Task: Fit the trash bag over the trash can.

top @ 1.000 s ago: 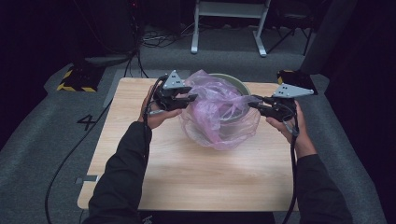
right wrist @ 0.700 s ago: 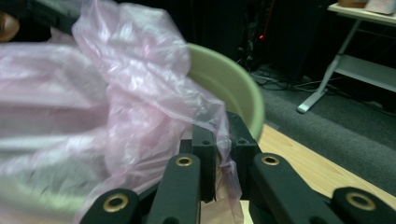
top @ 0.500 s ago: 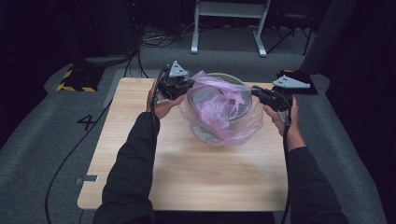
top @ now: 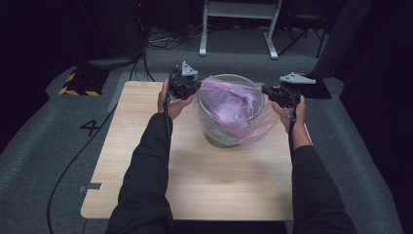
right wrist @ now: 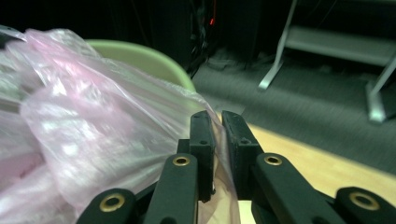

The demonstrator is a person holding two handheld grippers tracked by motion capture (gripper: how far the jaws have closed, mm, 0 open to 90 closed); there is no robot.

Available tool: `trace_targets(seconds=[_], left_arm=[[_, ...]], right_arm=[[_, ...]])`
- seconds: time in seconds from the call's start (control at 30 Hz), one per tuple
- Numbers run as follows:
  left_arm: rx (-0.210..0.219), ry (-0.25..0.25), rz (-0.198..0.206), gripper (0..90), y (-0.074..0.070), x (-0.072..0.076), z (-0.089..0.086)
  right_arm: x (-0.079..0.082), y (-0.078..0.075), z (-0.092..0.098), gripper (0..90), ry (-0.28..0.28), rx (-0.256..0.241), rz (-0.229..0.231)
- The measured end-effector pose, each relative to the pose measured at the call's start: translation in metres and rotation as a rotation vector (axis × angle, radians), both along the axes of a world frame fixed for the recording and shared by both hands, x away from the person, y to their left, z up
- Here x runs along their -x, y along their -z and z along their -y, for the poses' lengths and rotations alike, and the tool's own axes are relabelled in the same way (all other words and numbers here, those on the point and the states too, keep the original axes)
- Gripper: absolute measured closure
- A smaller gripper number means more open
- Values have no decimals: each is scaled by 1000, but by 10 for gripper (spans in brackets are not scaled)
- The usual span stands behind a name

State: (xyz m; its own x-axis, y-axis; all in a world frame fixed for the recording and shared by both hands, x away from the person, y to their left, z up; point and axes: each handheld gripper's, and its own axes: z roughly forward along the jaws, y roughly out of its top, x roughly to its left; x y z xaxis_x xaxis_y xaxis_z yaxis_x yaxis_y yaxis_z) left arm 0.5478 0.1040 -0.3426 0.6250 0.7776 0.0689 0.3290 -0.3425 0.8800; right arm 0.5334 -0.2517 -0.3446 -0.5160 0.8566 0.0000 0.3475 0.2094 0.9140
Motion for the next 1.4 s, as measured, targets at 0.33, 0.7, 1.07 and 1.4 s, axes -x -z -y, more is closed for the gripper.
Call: trace_targets(seconds=[0.33,0.7,1.07,1.4], left_arm=[[133,68,-53,898,8,1,-17],[94,188,-38,898,13,40,-35],[117,152,2,898,-1,42,-36],[76,74,-123,898,25,11,-21]], right_arm=[[-1,11,8,900,-90,-81,-40],[33,10,9,900,-226,-40,-32],[46,-17,2,900,-254,-18,51],[8,7,-1,900,-163,-128,-55]])
